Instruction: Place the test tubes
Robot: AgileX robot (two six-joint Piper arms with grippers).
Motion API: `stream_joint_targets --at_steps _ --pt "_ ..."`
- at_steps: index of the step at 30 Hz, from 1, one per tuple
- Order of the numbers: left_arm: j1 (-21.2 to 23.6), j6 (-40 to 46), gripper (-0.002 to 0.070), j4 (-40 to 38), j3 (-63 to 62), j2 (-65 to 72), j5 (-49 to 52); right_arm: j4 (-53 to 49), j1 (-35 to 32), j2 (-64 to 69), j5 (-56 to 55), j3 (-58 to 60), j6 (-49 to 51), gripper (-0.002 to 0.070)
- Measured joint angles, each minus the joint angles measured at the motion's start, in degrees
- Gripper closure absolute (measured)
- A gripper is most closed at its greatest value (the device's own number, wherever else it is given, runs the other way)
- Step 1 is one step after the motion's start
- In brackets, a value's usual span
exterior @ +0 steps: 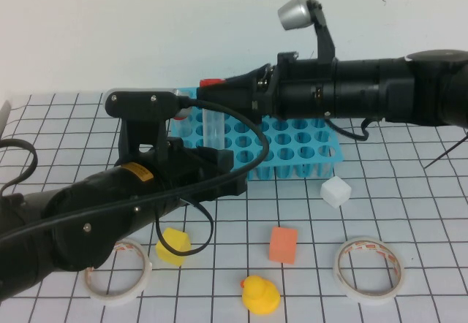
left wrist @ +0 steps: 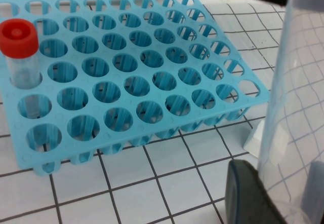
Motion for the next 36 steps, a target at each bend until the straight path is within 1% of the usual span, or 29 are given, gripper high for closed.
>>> stream_joint_targets --at_steps 2,3,15,16,18,20,22,24,27,29,30,31,33,35,36 --pt "0.0 0.0 0.0464 0.0 0.0 0.0 0.1 0.0 0.1 0.4 1.0 -0.1 0.0 0.0382" --pt "0.0 0.0 0.0464 0.0 0.0 0.0 0.1 0.0 0.1 0.5 1.1 -0.1 0.0 0.0391" --pt "0.0 1.0 0.0463 -0.1 0.1 0.0 1.0 0.0 0.1 0.6 1.4 -0.1 0.0 0.0392" --pt "0.0 1.8 0.0456 -0.1 0.1 0.0 1.0 0.0 0.1 0.6 1.4 -0.1 -0.1 0.0392" --pt "0.0 3.7 0.0417 -0.1 0.1 0.0 1.2 0.0 0.1 0.6 1.4 -0.1 -1.2 0.0392" --pt "0.0 6.4 0.0349 -0.1 0.1 -0.1 1.8 0.0 0.1 0.6 1.4 -0.4 -3.0 0.0392" --pt "0.0 9.0 0.0305 0.0 0.1 -0.6 2.5 0.0 0.1 0.7 1.1 -0.9 -5.3 0.0392" --pt "0.0 11.2 0.029 0.0 0.1 -1.4 3.4 0.0 0.1 0.7 0.7 -1.6 -7.8 0.0392" --pt "0.0 14.6 0.0291 0.2 0.1 -3.2 5.4 0.0 0.1 0.7 0.0 -2.9 -11.7 0.0392" --pt "0.0 17.2 0.0324 0.2 0.4 -5.1 6.9 0.0 0.1 0.7 -0.2 -3.6 -13.9 0.0392" --pt "0.0 18.7 0.0359 0.2 0.7 -6.5 7.3 0.0 0.1 0.7 -0.2 -4.0 -14.6 0.0392" --pt "0.0 20.0 0.041 0.5 1.4 -7.8 8.1 0.0 0.1 0.7 -0.2 -4.2 -15.2 0.0392" --pt "0.0 21.4 0.0543 1.5 3.6 -11.6 10.0 0.0 0.1 0.7 -0.2 -4.6 -15.5 0.0392" --pt "0.0 21.8 0.0614 2.7 6.6 -16.3 11.5 0.0 0.1 0.7 -0.2 -4.6 -15.6 0.0392" --pt "0.0 21.9 0.0631 2.9 8.7 -18.9 12.0 0.0 0.1 0.7 -0.2 -4.6 -15.8 0.0392"
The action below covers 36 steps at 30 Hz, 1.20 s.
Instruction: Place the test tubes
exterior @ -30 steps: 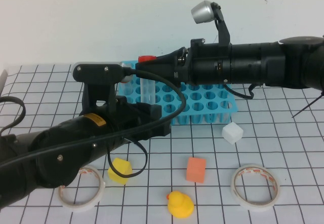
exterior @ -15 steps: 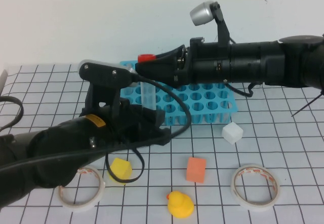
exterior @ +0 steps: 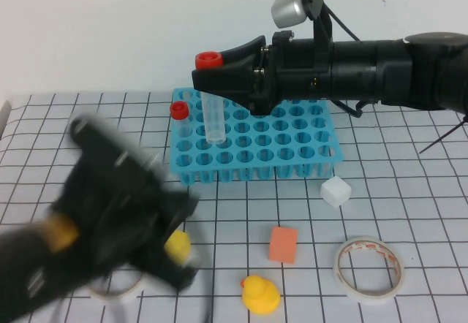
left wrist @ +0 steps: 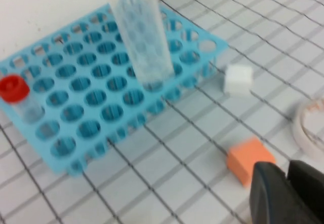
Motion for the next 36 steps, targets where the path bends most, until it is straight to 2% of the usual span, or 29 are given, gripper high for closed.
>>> stream_joint_targets --at_steps 4,11,17,23,36 --pt "0.0 0.1 0.0665 0.6 8.9 -10.7 0.0 0.0 0.0 0.0 0.0 0.0 -0.1 0.0392" --pt "0.0 0.1 0.0674 0.7 23.3 -31.8 1.2 0.0 0.0 0.0 0.5 0.0 -0.4 0.0392" --pt "0.0 1.7 0.0675 4.3 28.9 -42.1 2.5 0.0 0.0 0.0 0.9 0.0 -0.4 0.0392" --pt "0.0 2.4 0.0675 6.5 30.5 -46.5 3.5 0.0 0.0 0.0 0.9 0.0 -0.4 0.0392" --pt "0.0 2.4 0.0675 6.7 30.7 -46.6 8.7 0.0 0.0 0.0 0.5 0.0 -0.4 0.0392"
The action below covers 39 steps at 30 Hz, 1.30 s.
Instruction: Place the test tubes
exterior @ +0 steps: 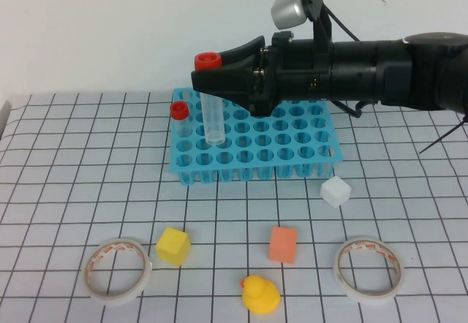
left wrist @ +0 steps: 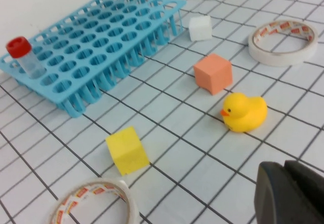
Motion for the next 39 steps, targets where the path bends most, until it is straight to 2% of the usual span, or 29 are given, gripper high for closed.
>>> stream_joint_targets --at_steps 6,8,10,12,15,16,18,26,28,29,33,39 --pt "0.0 0.0 0.0675 0.0 0.0 0.0 3.2 -0.4 -0.2 0.0 0.9 0.0 0.0 0.0392" --pt "0.0 0.0 0.0675 0.0 0.0 0.0 3.8 -2.9 -0.5 0.0 0.3 -0.2 0.7 0.0392" --pt "0.0 0.0 0.0675 0.0 0.0 0.0 4.2 -8.2 -0.7 0.0 -2.9 -1.2 5.5 0.0392" --pt "0.0 0.0 0.0676 0.0 0.0 0.0 4.9 -14.0 -0.7 0.0 -8.8 -2.8 15.9 0.0392" --pt "0.0 0.0 0.0676 0.0 0.0 0.0 6.2 -28.0 0.4 0.0 -23.3 -5.4 43.8 0.0392" --pt "0.0 0.0 0.0676 0.0 0.0 0.0 7.3 -43.8 1.5 0.1 -33.1 -6.0 64.7 0.0392" --pt "0.0 0.0 0.0676 0.0 0.0 0.0 8.2 -57.2 2.8 0.2 -40.4 -6.0 80.7 0.0392" --pt "0.0 0.0 0.0676 0.0 0.0 0.0 11.6 -93.7 8.8 2.8 -65.6 -6.1 114.2 0.0392" --pt "0.0 0.0 0.0676 0.0 0.0 0.0 11.7 -105.8 9.1 4.8 -73.2 -6.1 125.2 0.0392" --pt "0.0 0.0 0.0676 0.0 0.0 0.0 11.7 -116.7 9.0 6.8 -80.2 -6.4 131.8 0.0392" --pt "0.0 0.0 0.0676 0.0 0.0 0.0 11.9 -130.4 9.2 9.6 -85.0 -7.9 134.6 0.0392" --pt "0.0 0.0 0.0676 0.0 0.0 0.0 11.9 -131.7 9.5 10.9 -75.8 -8.6 127.9 0.0392"
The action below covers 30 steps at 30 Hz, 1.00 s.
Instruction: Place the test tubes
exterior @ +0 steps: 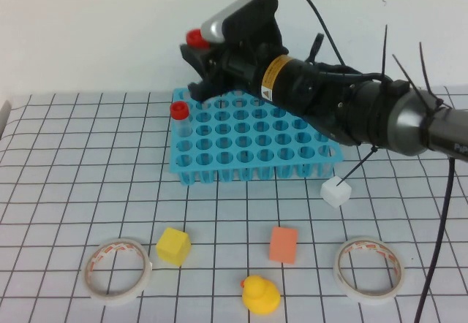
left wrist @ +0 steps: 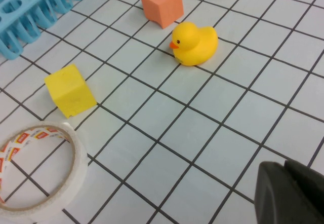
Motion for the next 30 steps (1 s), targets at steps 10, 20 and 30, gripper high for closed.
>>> stream_joint_targets --at_steps 10,20,30 --pt "0.0 0.2 0.0676 0.0 0.0 0.0 0.0 4.2 0.1 6.5 0.3 -3.1 -6.9 0.0392" --pt "0.0 0.6 0.0676 0.0 0.0 0.0 0.0 12.5 1.1 13.6 -0.2 -9.7 -12.4 0.0392" --pt "0.0 0.9 0.0676 0.0 0.0 0.0 0.0 15.0 1.1 14.6 0.2 -10.1 -14.9 0.0392"
